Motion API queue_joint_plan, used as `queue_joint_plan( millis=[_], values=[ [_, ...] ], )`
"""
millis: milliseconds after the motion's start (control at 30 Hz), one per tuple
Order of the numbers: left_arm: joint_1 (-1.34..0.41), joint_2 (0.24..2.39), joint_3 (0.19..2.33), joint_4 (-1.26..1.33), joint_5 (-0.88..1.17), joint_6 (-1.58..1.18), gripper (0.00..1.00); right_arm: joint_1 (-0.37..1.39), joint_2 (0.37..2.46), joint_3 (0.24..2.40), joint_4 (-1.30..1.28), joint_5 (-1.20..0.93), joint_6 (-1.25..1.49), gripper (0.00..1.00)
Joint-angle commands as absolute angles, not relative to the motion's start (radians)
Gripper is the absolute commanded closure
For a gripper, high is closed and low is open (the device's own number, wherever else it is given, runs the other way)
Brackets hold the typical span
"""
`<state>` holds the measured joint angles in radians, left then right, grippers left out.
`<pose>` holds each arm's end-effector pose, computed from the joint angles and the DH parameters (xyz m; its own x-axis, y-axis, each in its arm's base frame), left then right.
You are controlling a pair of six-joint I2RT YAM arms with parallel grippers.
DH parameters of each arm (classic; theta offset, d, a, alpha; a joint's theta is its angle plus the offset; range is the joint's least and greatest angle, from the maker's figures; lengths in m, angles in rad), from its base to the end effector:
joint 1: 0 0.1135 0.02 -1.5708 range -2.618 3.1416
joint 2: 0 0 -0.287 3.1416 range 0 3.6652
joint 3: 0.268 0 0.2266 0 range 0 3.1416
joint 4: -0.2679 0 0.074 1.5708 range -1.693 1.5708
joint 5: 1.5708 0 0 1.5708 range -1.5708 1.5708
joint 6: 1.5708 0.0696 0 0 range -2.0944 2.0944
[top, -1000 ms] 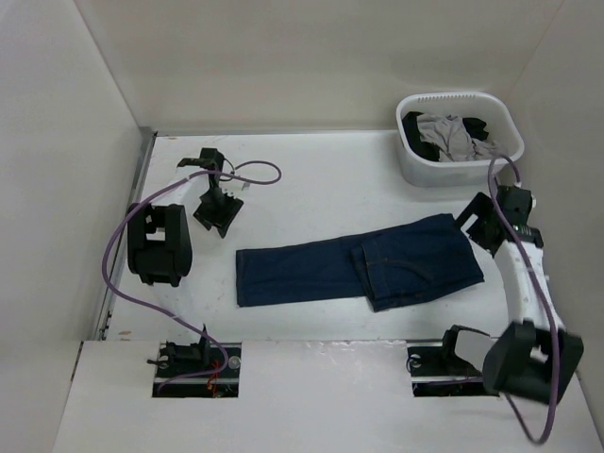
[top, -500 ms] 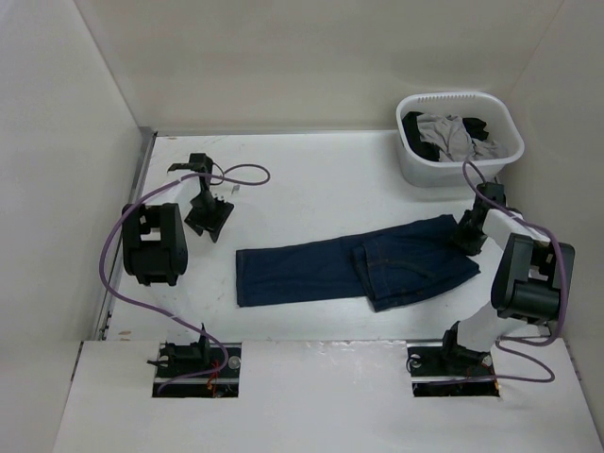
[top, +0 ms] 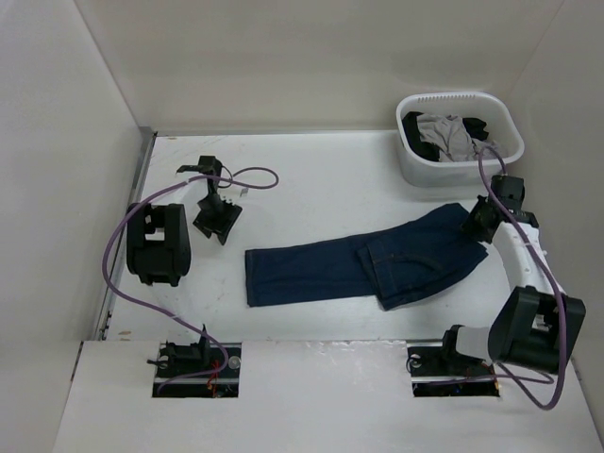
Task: Fold and stack the trousers
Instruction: Fold the trousers
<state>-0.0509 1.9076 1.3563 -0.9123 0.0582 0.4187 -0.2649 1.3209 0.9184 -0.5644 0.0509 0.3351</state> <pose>0.3471 -0.0217 0.1784 -0.8840 0.4515 -0.1214 0.4558 0.8900 -0.0093 0.2453 -0.0702 0.2431 -0.6550 0.5180 -0.5501 0.5345 0.8322 0.1472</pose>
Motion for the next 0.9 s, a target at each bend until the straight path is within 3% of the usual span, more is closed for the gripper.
queue_joint_plan(
  millis=[0, 67, 133, 267, 300, 333, 367, 567, 667, 867],
  values=[
    [-0.076, 1.91, 1.361, -0.894, 0.103, 0.394, 0.53, -0.248, 1.249, 0.979, -0.581, 0.083, 0.313, 0.93],
    [-0.08, 1.913, 1.356, -0.888, 0.104, 0.387, 0.53, -0.248, 1.27, 0.957, -0.578, 0.058, 0.302, 0.75],
    [-0.082, 1.911, 1.355, -0.885, 0.104, 0.387, 0.53, -0.26, 1.301, 0.933, -0.562, 0.058, 0.313, 0.67],
    [-0.087, 1.904, 1.353, -0.893, 0.109, 0.387, 0.54, -0.294, 1.396, 0.92, -0.531, 0.064, 0.339, 0.23],
    [-0.096, 1.892, 1.348, -0.896, 0.118, 0.387, 0.56, -0.295, 1.408, 0.925, -0.535, 0.071, 0.339, 0.18],
    [-0.111, 1.863, 1.341, -0.9, 0.129, 0.393, 0.58, -0.292, 1.402, 0.927, -0.537, 0.083, 0.339, 0.04],
    [-0.132, 1.818, 1.329, -0.899, 0.141, 0.4, 0.58, -0.292, 1.381, 0.925, -0.537, 0.106, 0.337, 0.0],
    [-0.358, 1.638, 1.371, -0.91, 0.259, 0.44, 0.48, -0.251, 1.139, 0.893, -0.534, 0.313, 0.318, 0.0],
    [-0.481, 1.699, 1.429, -0.934, 0.331, 0.414, 0.46, -0.225, 0.994, 0.87, -0.538, 0.324, 0.337, 0.0],
    [-0.55, 1.894, 1.395, -0.924, 0.328, 0.38, 0.53, 0.056, 0.933, 0.753, -0.624, 0.276, 0.572, 0.01]
  ],
)
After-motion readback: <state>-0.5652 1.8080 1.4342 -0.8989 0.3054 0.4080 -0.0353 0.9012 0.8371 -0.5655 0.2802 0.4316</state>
